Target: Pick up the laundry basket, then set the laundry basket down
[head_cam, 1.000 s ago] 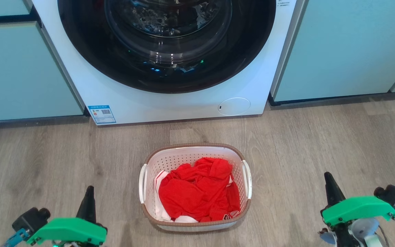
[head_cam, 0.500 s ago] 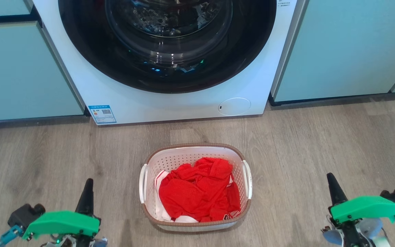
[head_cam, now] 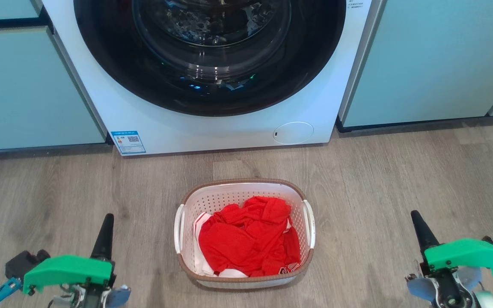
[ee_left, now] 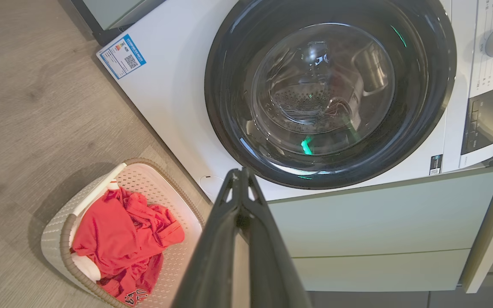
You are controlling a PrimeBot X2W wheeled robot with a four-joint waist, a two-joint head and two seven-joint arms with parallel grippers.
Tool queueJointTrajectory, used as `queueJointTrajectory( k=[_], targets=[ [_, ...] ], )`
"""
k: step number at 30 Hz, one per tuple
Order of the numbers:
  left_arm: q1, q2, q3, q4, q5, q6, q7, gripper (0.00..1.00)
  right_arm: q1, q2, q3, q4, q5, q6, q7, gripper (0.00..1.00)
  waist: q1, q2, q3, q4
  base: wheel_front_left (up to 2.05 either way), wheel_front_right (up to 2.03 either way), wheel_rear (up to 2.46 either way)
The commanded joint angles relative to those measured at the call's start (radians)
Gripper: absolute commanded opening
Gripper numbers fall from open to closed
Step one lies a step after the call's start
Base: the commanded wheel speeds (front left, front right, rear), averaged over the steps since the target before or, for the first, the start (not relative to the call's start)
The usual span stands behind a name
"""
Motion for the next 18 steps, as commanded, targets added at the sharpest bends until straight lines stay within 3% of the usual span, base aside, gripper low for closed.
queueJointTrajectory(
  k=[1, 18],
  targets=[
    [-0.056, 0.015, 0.035, -0.025, -0.024, -0.011, 0.006, 0.0, -0.054, -0.015, 0.009, -0.034, 0.023, 0.004, 0.009, 0.0, 0.0, -0.0001, 0.0, 0.0, 0.0, 0.0, 0.0],
    [-0.095, 0.014, 0.069, -0.015, -0.222, -0.041, 0.057, 0.0, -0.07, -0.015, -0.026, -0.036, 0.206, 0.005, 0.059, 0.0, 0.0, -0.0001, 0.0, 0.003, 0.0, 0.0, 0.0]
  ],
)
